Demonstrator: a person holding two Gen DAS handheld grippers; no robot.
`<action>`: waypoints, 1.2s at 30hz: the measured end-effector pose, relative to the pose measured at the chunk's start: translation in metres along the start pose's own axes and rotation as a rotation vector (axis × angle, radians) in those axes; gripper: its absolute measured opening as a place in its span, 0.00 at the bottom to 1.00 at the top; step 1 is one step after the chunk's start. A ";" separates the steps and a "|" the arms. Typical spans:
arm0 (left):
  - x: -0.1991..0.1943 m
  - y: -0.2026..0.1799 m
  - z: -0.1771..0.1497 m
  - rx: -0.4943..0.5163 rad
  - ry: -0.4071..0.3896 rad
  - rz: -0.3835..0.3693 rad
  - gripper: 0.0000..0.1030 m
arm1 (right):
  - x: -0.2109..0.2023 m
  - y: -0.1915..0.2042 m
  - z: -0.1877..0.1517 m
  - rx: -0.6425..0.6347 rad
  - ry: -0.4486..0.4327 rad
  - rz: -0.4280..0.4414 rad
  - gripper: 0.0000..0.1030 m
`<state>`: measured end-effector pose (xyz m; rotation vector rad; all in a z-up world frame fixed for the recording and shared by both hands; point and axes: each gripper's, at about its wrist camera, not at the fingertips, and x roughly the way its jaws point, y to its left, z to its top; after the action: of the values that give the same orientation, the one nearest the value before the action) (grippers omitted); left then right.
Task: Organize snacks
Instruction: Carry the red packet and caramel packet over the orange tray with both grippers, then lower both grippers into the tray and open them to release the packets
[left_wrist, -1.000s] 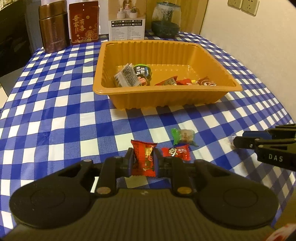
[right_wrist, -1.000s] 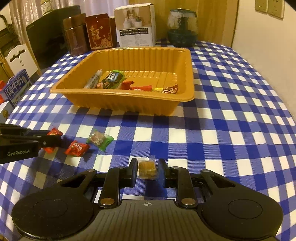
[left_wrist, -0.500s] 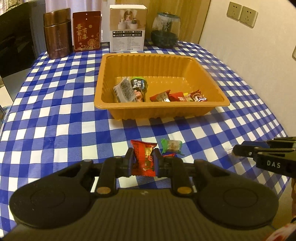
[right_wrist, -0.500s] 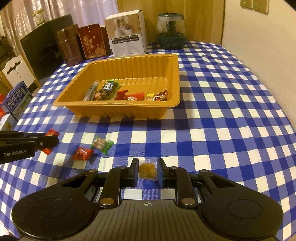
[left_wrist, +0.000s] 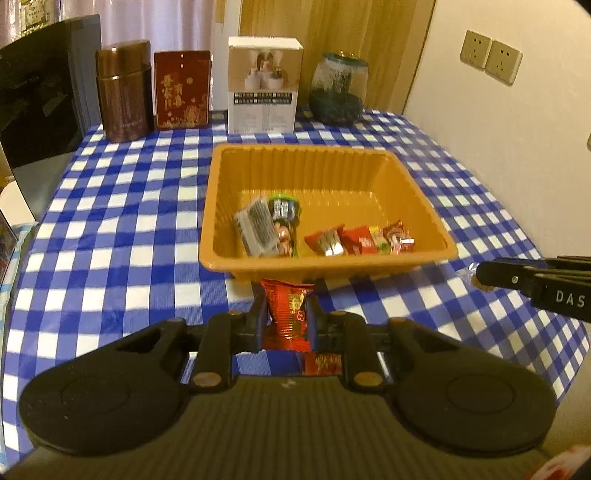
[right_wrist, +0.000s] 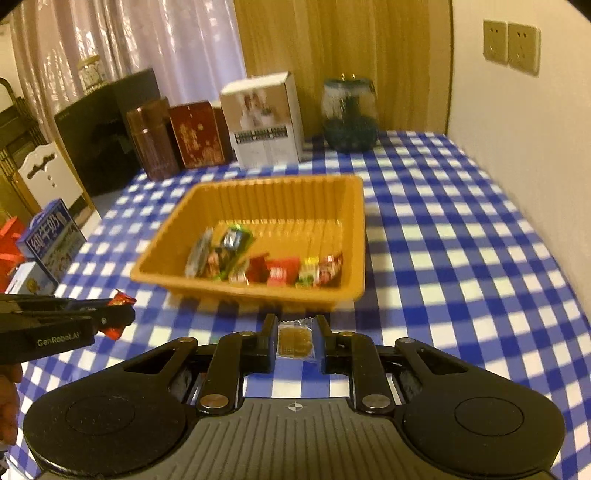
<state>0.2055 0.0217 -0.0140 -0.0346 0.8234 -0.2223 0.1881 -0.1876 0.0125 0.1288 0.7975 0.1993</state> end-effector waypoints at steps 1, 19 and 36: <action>0.000 0.000 0.003 0.001 -0.004 0.003 0.19 | 0.001 -0.001 0.004 0.000 -0.006 0.002 0.20; 0.043 -0.010 0.072 0.038 -0.044 -0.025 0.19 | 0.051 -0.004 0.077 -0.027 -0.074 0.036 0.20; 0.096 -0.006 0.103 0.061 -0.023 -0.026 0.19 | 0.105 -0.015 0.094 0.008 -0.051 0.041 0.20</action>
<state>0.3423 -0.0100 -0.0128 0.0095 0.7930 -0.2709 0.3290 -0.1818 0.0016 0.1576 0.7457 0.2309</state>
